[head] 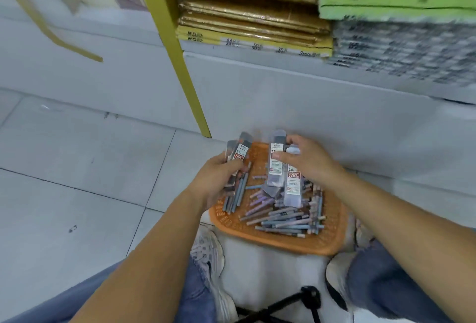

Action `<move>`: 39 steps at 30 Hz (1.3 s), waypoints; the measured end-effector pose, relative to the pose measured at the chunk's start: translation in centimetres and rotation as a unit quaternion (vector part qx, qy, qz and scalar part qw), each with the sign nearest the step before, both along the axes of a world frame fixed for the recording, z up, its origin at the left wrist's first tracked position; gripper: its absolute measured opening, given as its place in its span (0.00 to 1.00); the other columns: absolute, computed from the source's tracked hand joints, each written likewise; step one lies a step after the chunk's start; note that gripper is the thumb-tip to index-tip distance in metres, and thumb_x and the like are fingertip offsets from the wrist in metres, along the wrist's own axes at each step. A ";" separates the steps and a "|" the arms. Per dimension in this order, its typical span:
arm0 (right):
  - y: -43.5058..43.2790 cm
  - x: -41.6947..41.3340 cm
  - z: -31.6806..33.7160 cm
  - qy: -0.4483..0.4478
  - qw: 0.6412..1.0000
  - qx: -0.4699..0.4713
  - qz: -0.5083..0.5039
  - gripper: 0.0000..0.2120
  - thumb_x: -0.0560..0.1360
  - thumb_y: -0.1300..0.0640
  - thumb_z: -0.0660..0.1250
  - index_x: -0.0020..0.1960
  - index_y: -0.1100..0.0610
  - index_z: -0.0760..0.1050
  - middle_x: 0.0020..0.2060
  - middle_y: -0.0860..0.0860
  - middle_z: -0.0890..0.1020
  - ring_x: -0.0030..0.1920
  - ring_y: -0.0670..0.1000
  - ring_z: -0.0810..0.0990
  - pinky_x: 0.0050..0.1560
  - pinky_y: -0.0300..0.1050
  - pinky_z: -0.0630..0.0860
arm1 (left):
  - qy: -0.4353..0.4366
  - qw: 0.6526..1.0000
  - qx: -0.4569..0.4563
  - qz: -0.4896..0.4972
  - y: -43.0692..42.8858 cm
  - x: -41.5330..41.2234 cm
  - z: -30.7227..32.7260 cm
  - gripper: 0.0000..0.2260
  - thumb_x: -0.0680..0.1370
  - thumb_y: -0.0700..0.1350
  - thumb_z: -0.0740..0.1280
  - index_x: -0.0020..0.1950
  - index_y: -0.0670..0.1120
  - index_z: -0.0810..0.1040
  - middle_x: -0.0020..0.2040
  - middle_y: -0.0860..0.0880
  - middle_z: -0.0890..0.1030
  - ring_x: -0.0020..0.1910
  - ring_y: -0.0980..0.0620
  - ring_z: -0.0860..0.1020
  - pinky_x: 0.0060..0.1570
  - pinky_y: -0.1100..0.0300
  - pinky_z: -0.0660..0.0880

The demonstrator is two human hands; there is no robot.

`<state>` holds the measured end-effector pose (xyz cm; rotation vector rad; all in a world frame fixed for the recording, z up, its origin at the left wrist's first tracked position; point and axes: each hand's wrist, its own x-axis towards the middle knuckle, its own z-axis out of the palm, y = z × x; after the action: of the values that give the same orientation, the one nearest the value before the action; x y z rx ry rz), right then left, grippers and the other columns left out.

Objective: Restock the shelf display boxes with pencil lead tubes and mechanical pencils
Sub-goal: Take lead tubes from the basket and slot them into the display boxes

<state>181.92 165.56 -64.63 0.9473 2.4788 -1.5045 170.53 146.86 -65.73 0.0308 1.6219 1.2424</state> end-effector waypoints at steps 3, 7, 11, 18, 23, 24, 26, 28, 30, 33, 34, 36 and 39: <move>0.7 0.8 6.5 0.082 0.996 0.017 -0.008 0.12 0.73 0.52 0.74 0.55 0.51 0.78 0.53 0.47 0.83 0.54 0.49 0.80 0.59 0.49 0.74 | -0.018 0.997 0.069 -0.041 1.8 1.5 4.3 0.11 0.78 0.50 0.71 0.55 0.44 0.80 0.51 0.44 0.82 0.44 0.47 0.79 0.50 0.55 0.72; 0.3 2.1 13.8 0.177 0.983 0.036 -0.023 0.07 0.72 0.52 0.74 0.48 0.46 0.78 0.45 0.40 0.82 0.47 0.37 0.79 0.47 0.33 0.72 | 0.006 0.983 0.147 -0.111 3.7 3.2 10.7 0.16 0.70 0.56 0.76 0.50 0.47 0.84 0.52 0.41 0.83 0.50 0.42 0.80 0.56 0.45 0.74; 0.4 2.9 20.0 0.239 0.967 0.088 -0.030 0.10 0.72 0.50 0.73 0.52 0.48 0.79 0.48 0.42 0.83 0.49 0.41 0.79 0.50 0.39 0.73 | 0.039 0.970 0.202 -0.127 5.0 3.7 16.6 0.14 0.68 0.52 0.80 0.51 0.48 0.87 0.51 0.40 0.86 0.48 0.44 0.85 0.54 0.43 0.82; 1.2 2.7 27.8 0.337 0.928 0.159 -0.011 0.10 0.73 0.49 0.72 0.53 0.41 0.75 0.49 0.38 0.82 0.49 0.36 0.79 0.48 0.35 0.74 | 0.136 0.959 0.202 -0.144 6.7 2.8 26.2 0.17 0.68 0.51 0.77 0.56 0.52 0.83 0.53 0.46 0.87 0.50 0.49 0.86 0.50 0.53 0.82; 2.6 2.1 31.4 0.379 0.893 0.244 -0.012 0.15 0.71 0.38 0.66 0.56 0.36 0.71 0.55 0.34 0.77 0.56 0.34 0.75 0.55 0.35 0.73 | 0.117 0.951 0.260 -0.119 8.1 2.5 29.4 0.20 0.67 0.49 0.80 0.56 0.49 0.82 0.55 0.43 0.86 0.51 0.46 0.85 0.44 0.56 0.81; 2.8 1.9 31.7 0.379 0.893 0.243 -0.015 0.15 0.71 0.38 0.66 0.56 0.36 0.71 0.55 0.35 0.78 0.55 0.35 0.76 0.53 0.35 0.74 | 0.117 0.948 0.270 -0.121 8.3 2.5 29.6 0.23 0.65 0.49 0.81 0.58 0.48 0.82 0.55 0.42 0.86 0.50 0.45 0.85 0.43 0.56 0.80; 3.2 1.5 31.8 0.389 0.894 0.222 -0.026 0.12 0.71 0.42 0.70 0.53 0.37 0.71 0.52 0.36 0.79 0.52 0.35 0.77 0.49 0.31 0.74 | 0.129 0.945 0.275 -0.120 8.9 2.5 29.8 0.27 0.63 0.47 0.82 0.60 0.44 0.80 0.53 0.41 0.86 0.47 0.43 0.81 0.42 0.56 0.77; 3.4 1.1 31.8 0.413 0.890 0.185 -0.053 0.11 0.71 0.46 0.72 0.50 0.39 0.72 0.48 0.34 0.80 0.49 0.32 0.77 0.44 0.25 0.72 | 0.140 0.946 0.274 -0.100 9.4 2.5 29.8 0.29 0.62 0.47 0.81 0.61 0.42 0.78 0.52 0.39 0.85 0.48 0.40 0.77 0.41 0.54 0.73; 3.5 0.7 32.0 0.425 0.888 0.156 -0.080 0.07 0.72 0.46 0.71 0.48 0.40 0.75 0.45 0.33 0.80 0.48 0.32 0.77 0.43 0.25 0.72 | 0.141 0.947 0.280 -0.075 9.7 2.4 29.8 0.28 0.63 0.46 0.80 0.61 0.43 0.79 0.54 0.37 0.85 0.48 0.40 0.76 0.41 0.54 0.72; 3.5 0.6 32.6 0.414 0.902 0.096 -0.075 0.06 0.76 0.44 0.64 0.51 0.37 0.78 0.46 0.37 0.82 0.43 0.45 0.83 0.41 0.42 0.80 | 0.146 0.946 0.285 -0.056 9.6 2.2 30.1 0.25 0.64 0.46 0.78 0.60 0.44 0.81 0.49 0.42 0.87 0.39 0.47 0.80 0.34 0.59 0.74; 3.5 0.7 32.8 0.405 0.909 0.081 -0.065 0.08 0.77 0.44 0.63 0.53 0.36 0.78 0.46 0.41 0.83 0.40 0.51 0.83 0.37 0.45 0.80 | 0.149 0.945 0.287 -0.052 9.5 2.1 30.3 0.24 0.64 0.47 0.78 0.59 0.44 0.81 0.47 0.43 0.87 0.35 0.50 0.80 0.31 0.61 0.74; 3.6 1.2 33.2 0.395 0.916 0.051 -0.044 0.10 0.78 0.46 0.63 0.56 0.34 0.78 0.46 0.45 0.84 0.32 0.54 0.80 0.34 0.43 0.78 | 0.153 0.943 0.292 -0.041 9.1 1.7 30.6 0.22 0.64 0.47 0.78 0.57 0.46 0.83 0.46 0.45 0.87 0.32 0.53 0.79 0.29 0.62 0.75; 4.2 1.6 33.6 0.392 0.918 0.040 -0.029 0.13 0.76 0.52 0.69 0.57 0.37 0.79 0.44 0.46 0.82 0.30 0.51 0.80 0.37 0.39 0.77 | 0.154 0.941 0.300 -0.031 8.9 1.2 30.8 0.17 0.68 0.46 0.79 0.55 0.48 0.84 0.48 0.45 0.87 0.34 0.53 0.82 0.31 0.62 0.77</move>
<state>183.54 169.72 -31.04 0.4598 3.0539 -2.1408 171.69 155.72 -34.94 0.6829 1.4198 1.7032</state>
